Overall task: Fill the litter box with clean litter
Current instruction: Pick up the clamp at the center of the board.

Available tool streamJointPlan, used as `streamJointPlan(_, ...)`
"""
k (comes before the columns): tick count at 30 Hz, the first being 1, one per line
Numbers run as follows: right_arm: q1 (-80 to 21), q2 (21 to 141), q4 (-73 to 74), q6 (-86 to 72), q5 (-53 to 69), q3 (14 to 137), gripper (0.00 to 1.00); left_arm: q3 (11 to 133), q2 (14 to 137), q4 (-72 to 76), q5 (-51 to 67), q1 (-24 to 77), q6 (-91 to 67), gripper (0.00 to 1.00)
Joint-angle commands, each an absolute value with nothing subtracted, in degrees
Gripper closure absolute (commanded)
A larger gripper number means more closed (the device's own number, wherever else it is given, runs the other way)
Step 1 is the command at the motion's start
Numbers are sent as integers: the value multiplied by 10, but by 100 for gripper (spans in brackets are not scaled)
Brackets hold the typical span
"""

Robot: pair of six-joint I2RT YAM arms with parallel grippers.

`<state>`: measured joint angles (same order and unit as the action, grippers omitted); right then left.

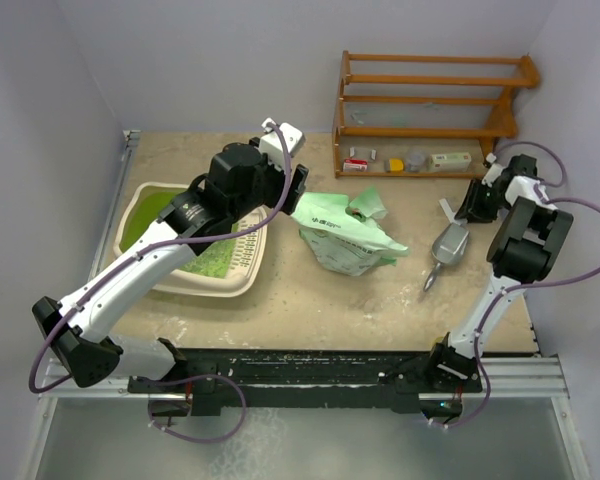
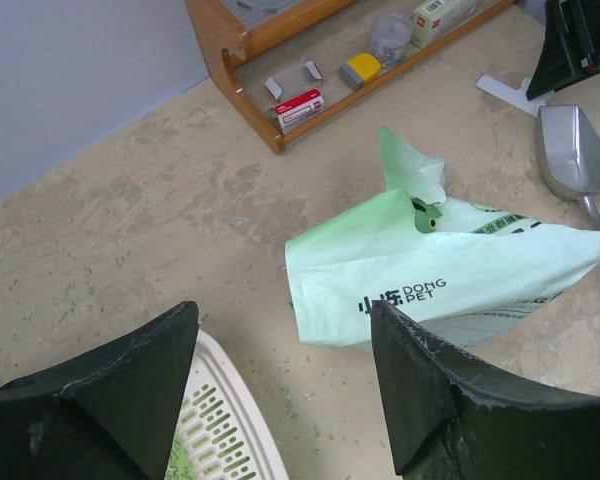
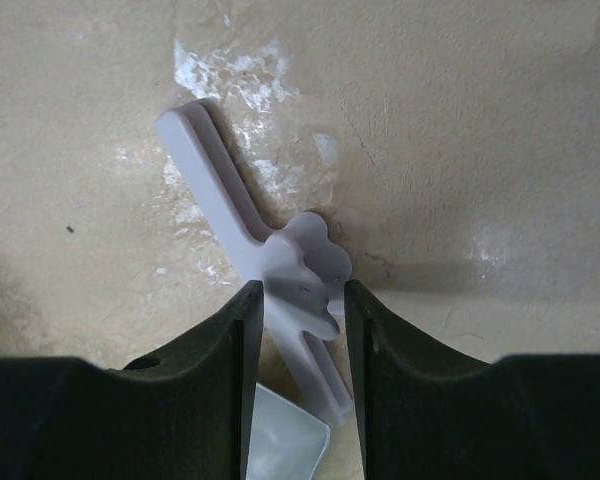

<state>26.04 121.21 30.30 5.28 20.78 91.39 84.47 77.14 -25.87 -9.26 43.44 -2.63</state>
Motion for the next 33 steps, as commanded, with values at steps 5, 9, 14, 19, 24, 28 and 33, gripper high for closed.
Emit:
streamJointPlan(5,265,1218,295,69,242,931,71,862,767,-248,-102,431,-53,33)
streamJointPlan(9,268,1202,287,69,252,924,100,863,768,-245,-98,432,-59,34)
streamJointPlan(14,271,1154,279,70,278,904,100,861,768,-230,-95,432,-65,31)
streamJointPlan(19,271,1085,275,71,304,886,100,855,766,-200,-91,432,-78,26)
streamJointPlan(24,271,1012,271,82,304,875,100,838,763,-165,-84,432,-94,25)
streamJointPlan(28,271,949,262,95,295,858,100,833,767,-154,-66,432,-101,24)
streamJointPlan(33,271,844,287,110,334,844,100,831,765,-141,-54,431,-116,24)
